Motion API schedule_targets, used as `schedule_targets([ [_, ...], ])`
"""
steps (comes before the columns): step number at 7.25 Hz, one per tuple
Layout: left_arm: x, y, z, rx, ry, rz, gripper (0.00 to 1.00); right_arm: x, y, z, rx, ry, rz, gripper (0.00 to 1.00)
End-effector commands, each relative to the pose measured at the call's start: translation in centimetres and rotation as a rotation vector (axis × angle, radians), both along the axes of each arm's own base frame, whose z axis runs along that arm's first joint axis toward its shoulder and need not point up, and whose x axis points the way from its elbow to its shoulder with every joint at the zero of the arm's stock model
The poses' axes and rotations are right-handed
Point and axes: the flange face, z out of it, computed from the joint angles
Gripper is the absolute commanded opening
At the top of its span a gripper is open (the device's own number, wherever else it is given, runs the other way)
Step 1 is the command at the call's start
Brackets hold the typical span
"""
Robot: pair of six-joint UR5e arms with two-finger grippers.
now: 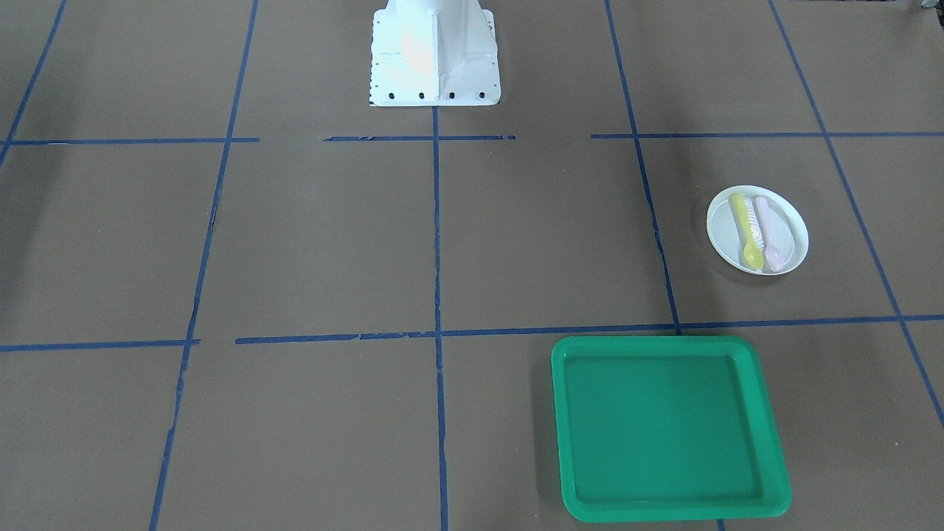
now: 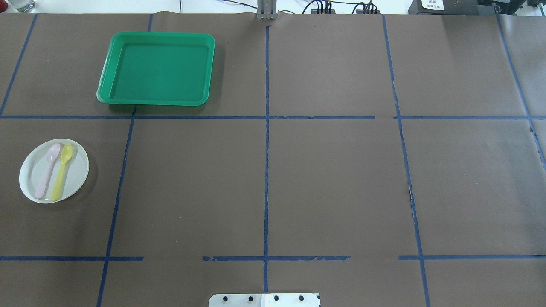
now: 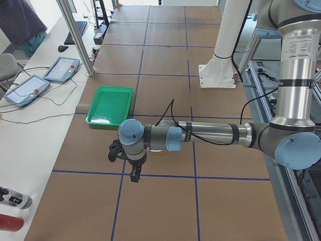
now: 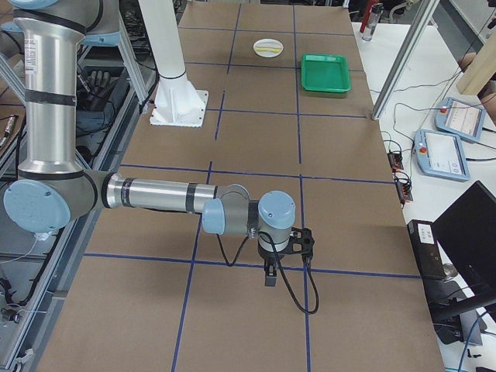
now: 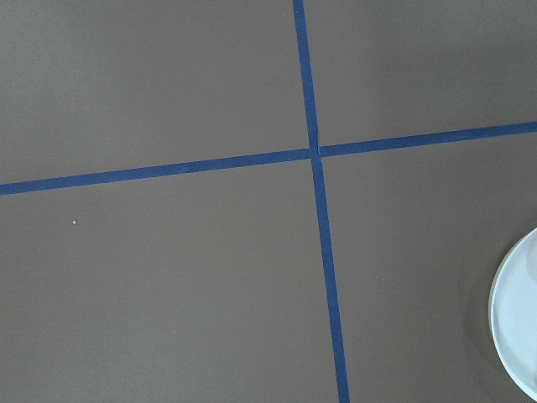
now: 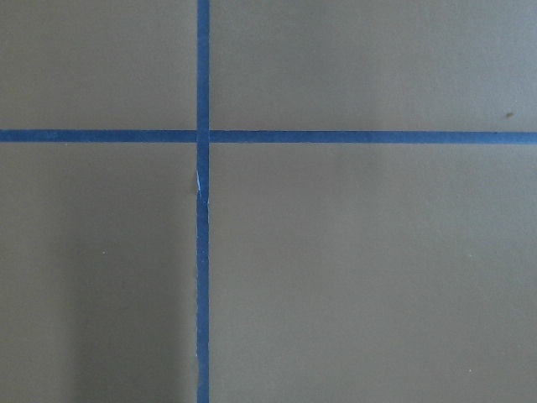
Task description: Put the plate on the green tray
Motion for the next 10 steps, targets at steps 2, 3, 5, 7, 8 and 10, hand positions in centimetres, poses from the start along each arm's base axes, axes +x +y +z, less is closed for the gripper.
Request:
schedule_targets([
  [2, 0.1, -0.3, -0.9, 0.027, 0.004, 0.003, 1.00, 0.0, 0.0, 0.0, 0.000, 0.000, 0.000, 1.00],
  [3, 0.1, -1.0, -1.2, 0.041, -0.002, 0.011, 1.00, 0.0, 0.0, 0.0, 0.000, 0.000, 0.000, 1.00],
  [5, 0.3, -1.5, -2.5, 0.068, 0.000, 0.006, 1.00, 0.0, 0.0, 0.0, 0.000, 0.000, 0.000, 1.00],
  [7, 5.8, -2.6, -5.0, 0.008, 0.023, -0.044, 1.00, 0.0, 0.0, 0.0, 0.001, 0.000, 0.000, 1.00],
  [8, 10.1, -2.5, -7.1, -0.026, 0.045, -0.103, 1.00, 0.0, 0.0, 0.0, 0.001, 0.000, 0.000, 1.00],
  [10, 13.9, 1.9, -3.9, 0.005, 0.047, -0.146, 1.00, 0.0, 0.0, 0.1, -0.002, 0.000, 0.000, 1.00],
])
